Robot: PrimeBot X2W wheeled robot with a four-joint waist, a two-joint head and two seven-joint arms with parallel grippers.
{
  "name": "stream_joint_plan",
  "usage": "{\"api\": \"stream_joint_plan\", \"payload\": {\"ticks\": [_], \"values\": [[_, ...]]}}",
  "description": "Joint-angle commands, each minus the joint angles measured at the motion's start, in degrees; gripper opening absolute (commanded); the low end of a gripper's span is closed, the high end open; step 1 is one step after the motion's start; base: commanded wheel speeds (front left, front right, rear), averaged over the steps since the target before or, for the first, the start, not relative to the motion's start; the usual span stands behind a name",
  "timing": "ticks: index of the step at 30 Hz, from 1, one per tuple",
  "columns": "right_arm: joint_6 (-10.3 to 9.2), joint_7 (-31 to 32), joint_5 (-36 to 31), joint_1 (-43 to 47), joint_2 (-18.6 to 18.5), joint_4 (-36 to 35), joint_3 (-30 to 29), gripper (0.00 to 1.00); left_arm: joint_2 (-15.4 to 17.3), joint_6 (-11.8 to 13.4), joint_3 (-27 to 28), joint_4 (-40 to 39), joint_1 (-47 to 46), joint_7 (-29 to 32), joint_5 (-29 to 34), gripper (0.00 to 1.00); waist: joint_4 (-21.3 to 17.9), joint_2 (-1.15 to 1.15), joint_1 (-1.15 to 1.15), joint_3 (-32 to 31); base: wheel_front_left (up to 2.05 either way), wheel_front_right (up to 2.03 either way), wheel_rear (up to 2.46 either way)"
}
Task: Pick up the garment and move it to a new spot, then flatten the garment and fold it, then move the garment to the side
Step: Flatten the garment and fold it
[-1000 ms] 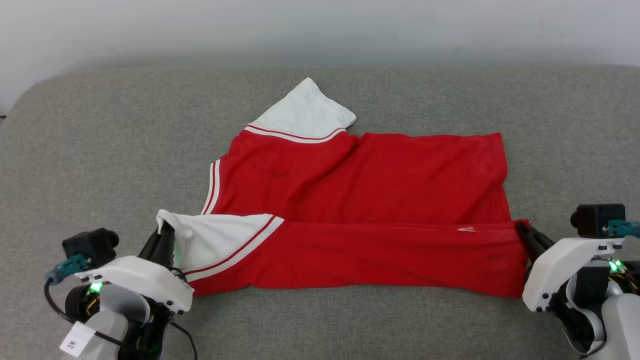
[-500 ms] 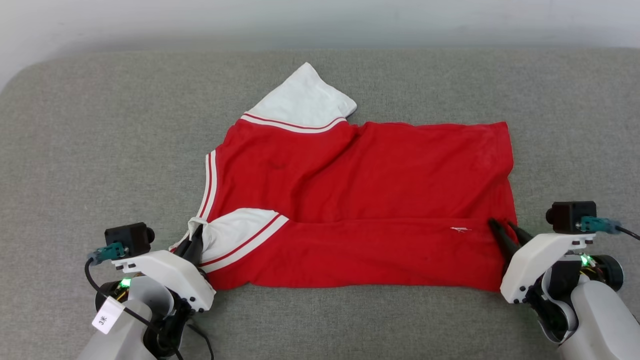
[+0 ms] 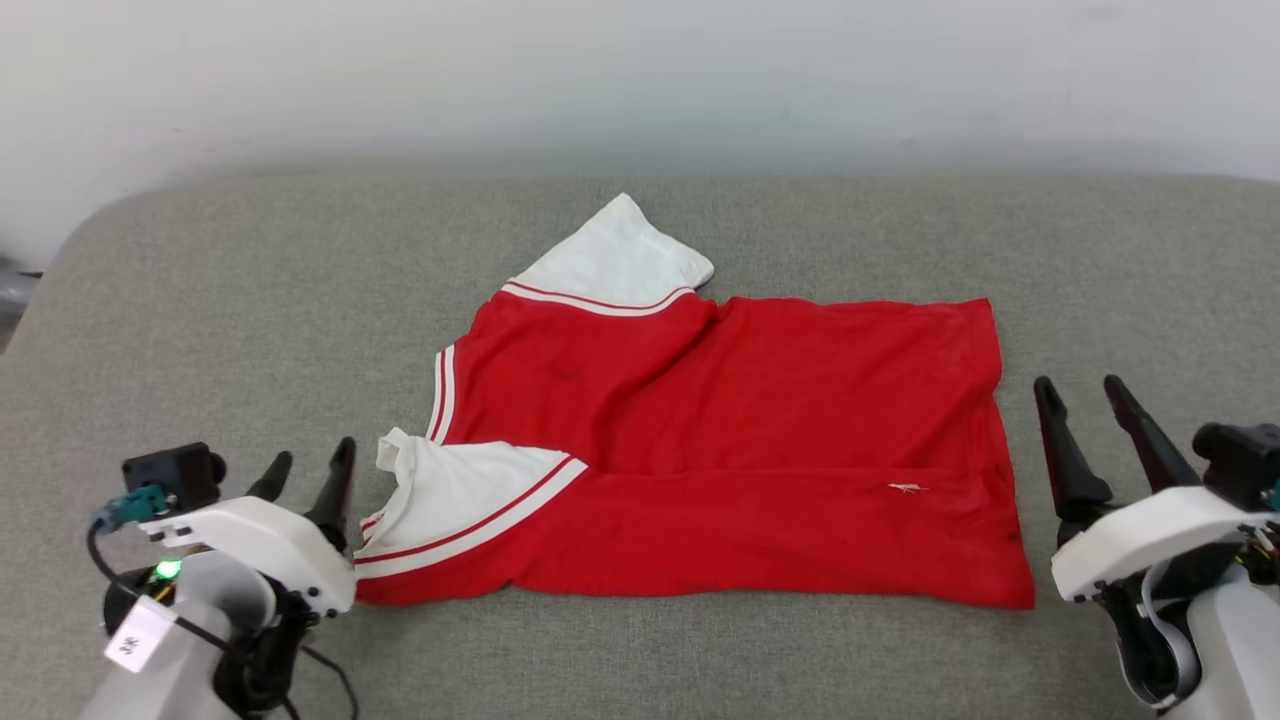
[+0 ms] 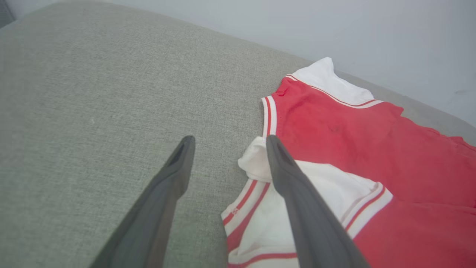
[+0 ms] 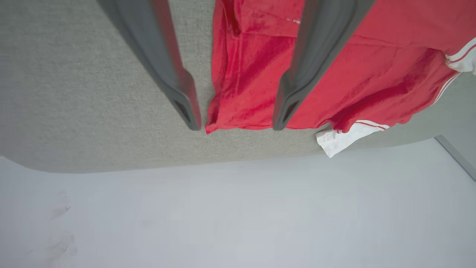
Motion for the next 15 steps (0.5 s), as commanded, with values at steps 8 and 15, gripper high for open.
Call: {"api": "stream_joint_plan", "payload": {"ticks": [8, 15], "values": [[-0.05, 3.30, -6.82, 7.64, 5.51, -7.92, -7.00, 1.00, 6.87, 1.76, -0.58, -9.36, 3.61, 15.11, -4.13, 1.00, -0.65, 0.00, 0.00, -1.64, 0.00, 0.00, 0.00], [-0.05, 6.60, -9.92, 11.48, 9.51, -14.89, -8.89, 1.00, 11.43, 5.13, -1.83, -17.47, 6.53, 30.48, -9.07, 1.00, -1.75, 0.00, 0.00, -0.40, 0.00, 0.00, 0.00]]}}
